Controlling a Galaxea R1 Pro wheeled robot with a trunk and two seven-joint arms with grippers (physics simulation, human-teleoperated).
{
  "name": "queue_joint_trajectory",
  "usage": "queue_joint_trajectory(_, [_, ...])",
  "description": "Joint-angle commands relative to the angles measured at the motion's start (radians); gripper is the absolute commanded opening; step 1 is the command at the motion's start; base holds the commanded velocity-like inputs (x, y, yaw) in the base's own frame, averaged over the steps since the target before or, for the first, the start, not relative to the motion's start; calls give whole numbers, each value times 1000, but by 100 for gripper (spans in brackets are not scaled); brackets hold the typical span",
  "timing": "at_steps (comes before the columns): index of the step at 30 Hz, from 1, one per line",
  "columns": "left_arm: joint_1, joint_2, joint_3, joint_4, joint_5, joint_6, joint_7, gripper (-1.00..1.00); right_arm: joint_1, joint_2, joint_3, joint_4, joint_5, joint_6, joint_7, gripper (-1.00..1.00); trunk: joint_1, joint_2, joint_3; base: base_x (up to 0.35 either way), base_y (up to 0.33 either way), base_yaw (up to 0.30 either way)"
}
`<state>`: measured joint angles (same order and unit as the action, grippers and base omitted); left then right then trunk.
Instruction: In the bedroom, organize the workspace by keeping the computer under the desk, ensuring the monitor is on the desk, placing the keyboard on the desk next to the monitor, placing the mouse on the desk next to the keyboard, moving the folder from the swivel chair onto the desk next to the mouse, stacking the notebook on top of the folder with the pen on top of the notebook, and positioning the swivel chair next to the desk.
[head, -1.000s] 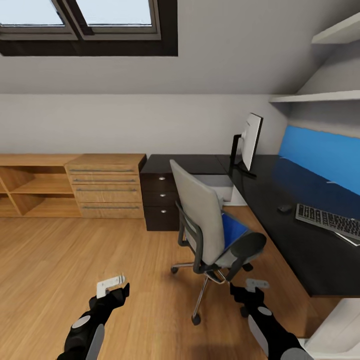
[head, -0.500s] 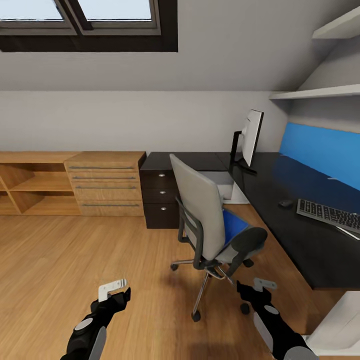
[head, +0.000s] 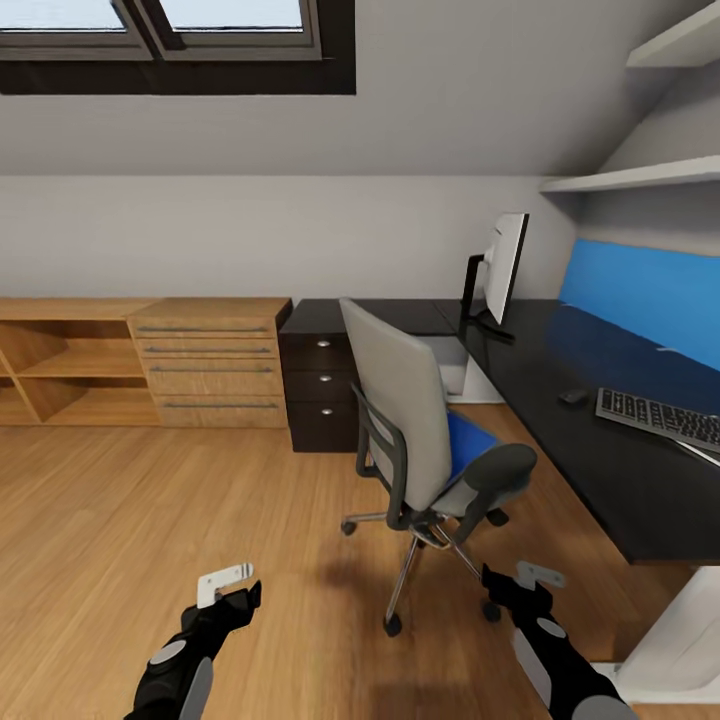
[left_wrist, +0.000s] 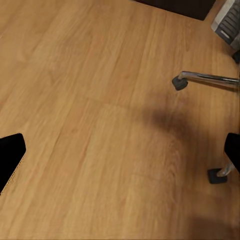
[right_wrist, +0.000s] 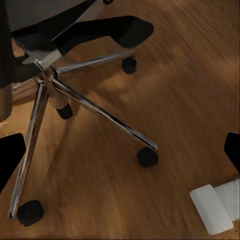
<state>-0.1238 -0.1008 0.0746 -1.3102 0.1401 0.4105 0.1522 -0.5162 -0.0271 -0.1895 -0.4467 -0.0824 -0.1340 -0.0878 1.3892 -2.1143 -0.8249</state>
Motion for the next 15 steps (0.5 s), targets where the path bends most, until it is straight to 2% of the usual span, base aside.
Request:
queue_joint_trajectory(1, [0,0,1,-12,10,4,4,100,-1,-10,-2,10,-8,-8,-2,100,4,-8,-4,0,0,0])
queue_joint_trajectory(2, [0,0,2,-29,10,6,4,100,-4,-28,-5,20,-8,-19,-3,100,8,-15,-7,0,0,0])
queue_joint_trajectory(7, [0,1,3,-60,10,10,3,100,-48,-60,-11,57,-8,-29,-9,100,27,-50,-23,0,0,0])
queue_joint_trajectory(9, [0,1,3,-67,10,11,3,100,-97,-70,-13,118,-8,-27,-25,100,34,-64,-29,0,0,0])
queue_joint_trajectory(11, [0,2,4,-71,10,13,3,100,-178,-87,-14,199,-6,-28,-50,100,42,-78,-36,0,0,0])
queue_joint_trajectory(13, [0,8,4,-74,10,14,3,100,-243,-121,-16,241,-8,-27,-62,100,50,-92,-42,0,0,0])
queue_joint_trajectory(15, [0,11,4,-76,10,14,2,100,-266,-142,-17,257,-10,-28,-66,100,57,-106,-48,0,0,0])
